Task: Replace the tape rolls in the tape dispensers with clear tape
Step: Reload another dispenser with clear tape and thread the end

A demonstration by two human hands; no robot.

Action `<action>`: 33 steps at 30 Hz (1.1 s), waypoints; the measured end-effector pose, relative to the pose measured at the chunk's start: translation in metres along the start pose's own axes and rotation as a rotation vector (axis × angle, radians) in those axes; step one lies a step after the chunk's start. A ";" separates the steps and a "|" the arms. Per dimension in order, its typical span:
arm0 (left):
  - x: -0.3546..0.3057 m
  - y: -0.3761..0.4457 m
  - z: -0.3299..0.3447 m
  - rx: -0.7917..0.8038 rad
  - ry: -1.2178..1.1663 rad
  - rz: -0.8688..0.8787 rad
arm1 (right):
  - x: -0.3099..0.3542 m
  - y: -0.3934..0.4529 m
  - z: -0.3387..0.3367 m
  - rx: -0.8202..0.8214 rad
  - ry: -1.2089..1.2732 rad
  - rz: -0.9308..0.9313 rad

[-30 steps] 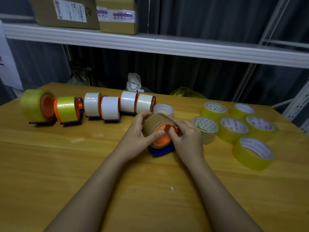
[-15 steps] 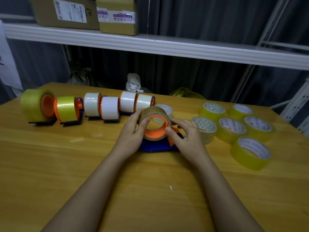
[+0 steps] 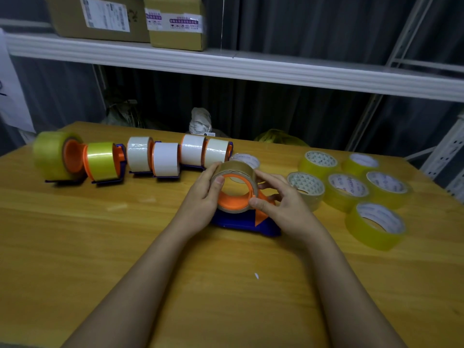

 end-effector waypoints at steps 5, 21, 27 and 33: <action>0.001 -0.001 0.002 0.008 -0.010 -0.017 | 0.002 -0.001 0.000 -0.062 0.079 0.001; -0.003 -0.001 0.003 -0.056 0.063 -0.003 | 0.005 -0.001 0.003 -0.150 0.047 -0.027; -0.001 0.000 0.002 -0.068 0.077 0.006 | 0.003 0.000 0.003 -0.130 -0.016 -0.005; -0.002 0.002 0.001 -0.080 0.090 0.018 | 0.002 0.000 0.003 -0.149 -0.018 -0.023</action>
Point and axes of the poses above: each hand's wrist, its own y-axis towards the middle knuckle, its own z-axis out of the palm, x = y × z, the point moved 8 cm from there along y, towards the middle knuckle, and after that the axes turned 4 degrees about -z, right-handed, at the moved point
